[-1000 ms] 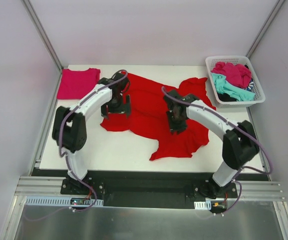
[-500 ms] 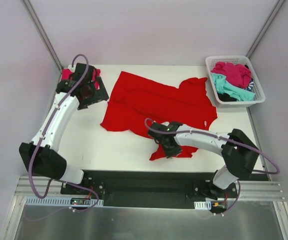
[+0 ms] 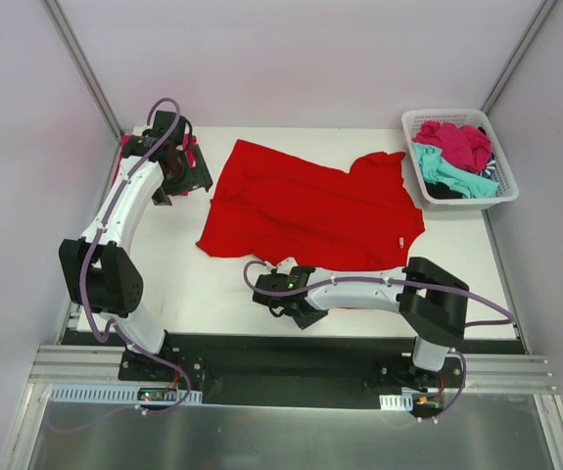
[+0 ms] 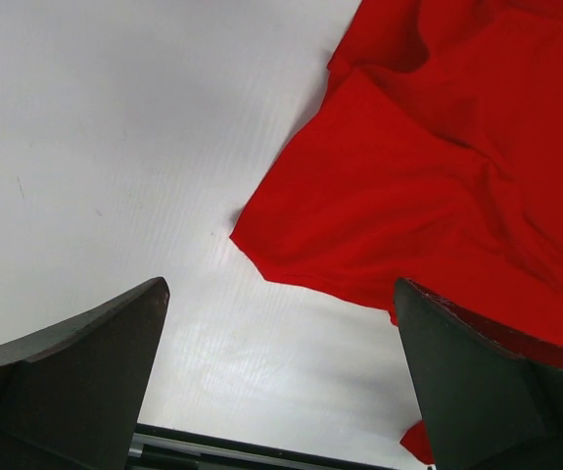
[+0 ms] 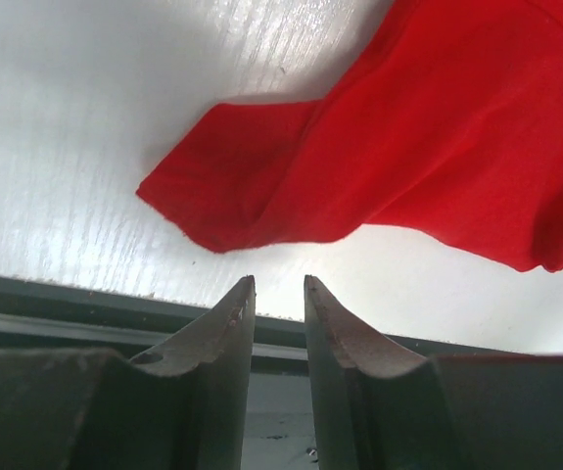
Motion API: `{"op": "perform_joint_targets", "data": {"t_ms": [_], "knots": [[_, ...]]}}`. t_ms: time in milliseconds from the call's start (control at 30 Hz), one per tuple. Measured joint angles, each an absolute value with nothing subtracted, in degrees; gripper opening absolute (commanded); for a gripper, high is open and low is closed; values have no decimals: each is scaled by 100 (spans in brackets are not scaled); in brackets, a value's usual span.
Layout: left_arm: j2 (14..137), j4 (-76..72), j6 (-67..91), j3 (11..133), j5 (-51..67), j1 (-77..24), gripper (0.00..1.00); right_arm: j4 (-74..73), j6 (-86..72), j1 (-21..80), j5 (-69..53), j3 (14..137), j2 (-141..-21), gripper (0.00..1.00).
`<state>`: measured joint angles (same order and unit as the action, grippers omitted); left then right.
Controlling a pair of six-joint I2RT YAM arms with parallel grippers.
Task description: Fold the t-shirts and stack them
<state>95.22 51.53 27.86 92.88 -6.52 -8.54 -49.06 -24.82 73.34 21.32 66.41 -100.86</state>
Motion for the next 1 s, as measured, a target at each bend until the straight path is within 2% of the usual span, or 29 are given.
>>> {"op": "perform_joint_targets", "data": {"t_ms": [367,667,1000], "knots": [[9500,5172,2679,9286,-650,-851,99,-4877,-2526,7231,2412,6641,-10455,31],[9389,5172,2641,9286,-652,-851,99,-4901,-2403,6650,2862,6528,-10442,31],[9382,5172,2635,9284,-650,-851,99,-4917,-2130,6761,3109,6932,-10801,29]]}}
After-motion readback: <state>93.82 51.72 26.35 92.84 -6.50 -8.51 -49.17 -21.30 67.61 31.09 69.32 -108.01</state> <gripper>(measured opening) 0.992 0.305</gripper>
